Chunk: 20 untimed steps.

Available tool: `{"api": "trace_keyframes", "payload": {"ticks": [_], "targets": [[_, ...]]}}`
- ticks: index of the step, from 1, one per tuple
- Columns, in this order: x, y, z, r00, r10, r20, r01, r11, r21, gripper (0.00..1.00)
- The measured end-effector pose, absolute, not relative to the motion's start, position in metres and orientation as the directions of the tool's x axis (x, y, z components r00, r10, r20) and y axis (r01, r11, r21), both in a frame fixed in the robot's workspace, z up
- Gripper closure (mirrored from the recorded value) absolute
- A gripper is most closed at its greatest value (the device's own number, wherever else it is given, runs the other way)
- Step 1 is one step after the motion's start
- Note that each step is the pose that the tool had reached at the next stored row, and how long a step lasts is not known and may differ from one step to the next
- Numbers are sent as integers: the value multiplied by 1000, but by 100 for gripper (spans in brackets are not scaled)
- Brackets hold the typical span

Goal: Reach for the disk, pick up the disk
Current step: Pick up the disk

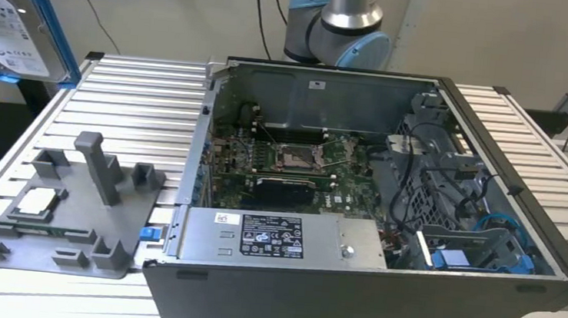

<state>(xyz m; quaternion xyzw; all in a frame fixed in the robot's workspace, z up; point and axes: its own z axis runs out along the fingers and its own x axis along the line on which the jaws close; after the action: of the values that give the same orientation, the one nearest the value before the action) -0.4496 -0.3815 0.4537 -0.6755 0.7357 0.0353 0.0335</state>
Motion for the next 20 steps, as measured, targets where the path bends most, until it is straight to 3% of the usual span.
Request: {"api": "trace_keyframes", "payload": {"ticks": [20], "targets": [[-450, -381, 475, -85, -992, -97, -996, 85, 7, 100]]}}
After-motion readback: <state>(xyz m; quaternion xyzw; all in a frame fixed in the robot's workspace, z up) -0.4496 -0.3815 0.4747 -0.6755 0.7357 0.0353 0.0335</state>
